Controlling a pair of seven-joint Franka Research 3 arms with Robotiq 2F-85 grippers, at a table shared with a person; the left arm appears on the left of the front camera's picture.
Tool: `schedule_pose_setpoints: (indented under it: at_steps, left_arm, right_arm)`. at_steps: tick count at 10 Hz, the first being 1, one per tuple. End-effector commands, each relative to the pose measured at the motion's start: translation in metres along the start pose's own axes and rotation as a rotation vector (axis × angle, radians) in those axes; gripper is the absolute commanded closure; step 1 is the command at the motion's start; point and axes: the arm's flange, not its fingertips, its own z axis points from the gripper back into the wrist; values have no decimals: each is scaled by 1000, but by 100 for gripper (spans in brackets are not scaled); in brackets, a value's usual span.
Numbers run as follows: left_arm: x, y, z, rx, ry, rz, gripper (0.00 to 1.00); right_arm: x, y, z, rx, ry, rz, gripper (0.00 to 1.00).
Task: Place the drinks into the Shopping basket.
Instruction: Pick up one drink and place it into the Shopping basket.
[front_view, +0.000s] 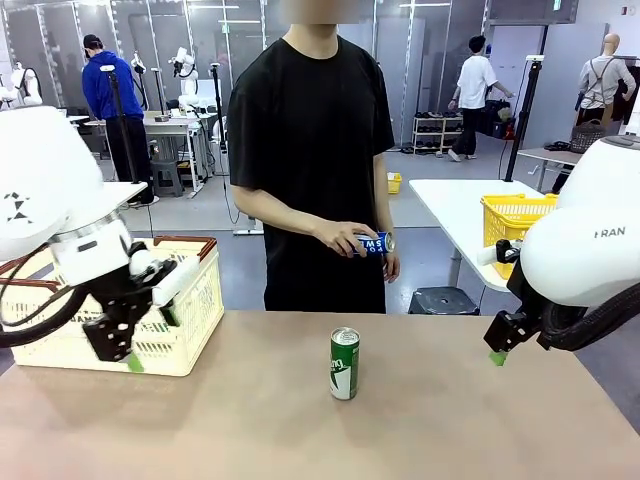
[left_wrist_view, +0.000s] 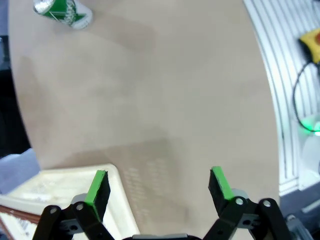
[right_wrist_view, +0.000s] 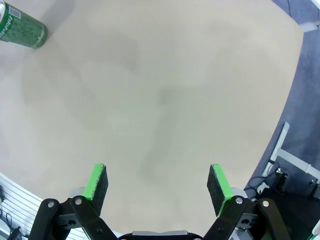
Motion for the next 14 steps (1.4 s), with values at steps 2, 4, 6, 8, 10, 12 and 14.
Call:
schedule_pose_setpoints:
  at_steps: [2,4,6,8,10,12,14]
  left_arm:
    - [40,48,-12,59,-62,3,0]
    - [71,81,-26,75,-100,-12,0]
    - [95,110,-46,87,-149,-9,0]
    - [109,127,-70,79,-158,-2,0]
    - [114,129,-80,58,-143,-8,0]
    - [109,113,-64,67,-120,-31,0]
    - [81,77,-43,84,-110,-34,0]
  right_arm:
    - [-1,-1,1,-5,3,4,0]
    - [-1,-1,1,-5,3,4,0]
    - [-1,-1,1,-5,3,4,0]
    - [-1,-1,1,-5,3,4,0]
    - [-1,-1,1,-5,3,4,0]
    - [-1,-1,1,-5,3,4,0]
    - [-1,-1,1,-5,3,4,0]
